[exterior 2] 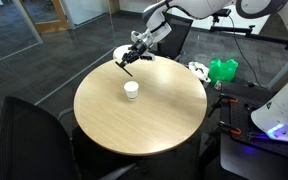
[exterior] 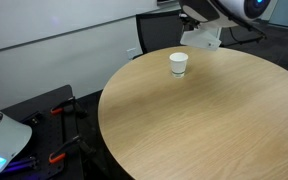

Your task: Pick up the pen from the table and put it in the white cup

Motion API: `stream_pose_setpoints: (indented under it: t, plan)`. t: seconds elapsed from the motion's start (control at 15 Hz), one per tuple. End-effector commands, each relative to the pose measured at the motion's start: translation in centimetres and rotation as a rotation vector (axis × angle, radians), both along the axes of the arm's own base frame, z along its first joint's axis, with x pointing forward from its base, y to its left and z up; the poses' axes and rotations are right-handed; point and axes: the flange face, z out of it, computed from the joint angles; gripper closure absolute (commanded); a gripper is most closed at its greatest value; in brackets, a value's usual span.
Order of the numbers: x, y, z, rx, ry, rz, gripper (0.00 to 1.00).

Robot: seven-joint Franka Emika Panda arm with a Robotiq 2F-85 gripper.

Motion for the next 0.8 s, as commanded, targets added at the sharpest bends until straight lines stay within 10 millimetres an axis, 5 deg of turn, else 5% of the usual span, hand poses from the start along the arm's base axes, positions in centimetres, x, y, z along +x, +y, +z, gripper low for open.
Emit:
stream_pose_setpoints:
  t: [0.0,0.73]
  plan:
    - [-1.3,-0.2,-0.4,0.024,-0.087,-0.018,0.96]
    - [-3.8,-1.4,-3.4,0.089,-0.152,-0.054,0.96]
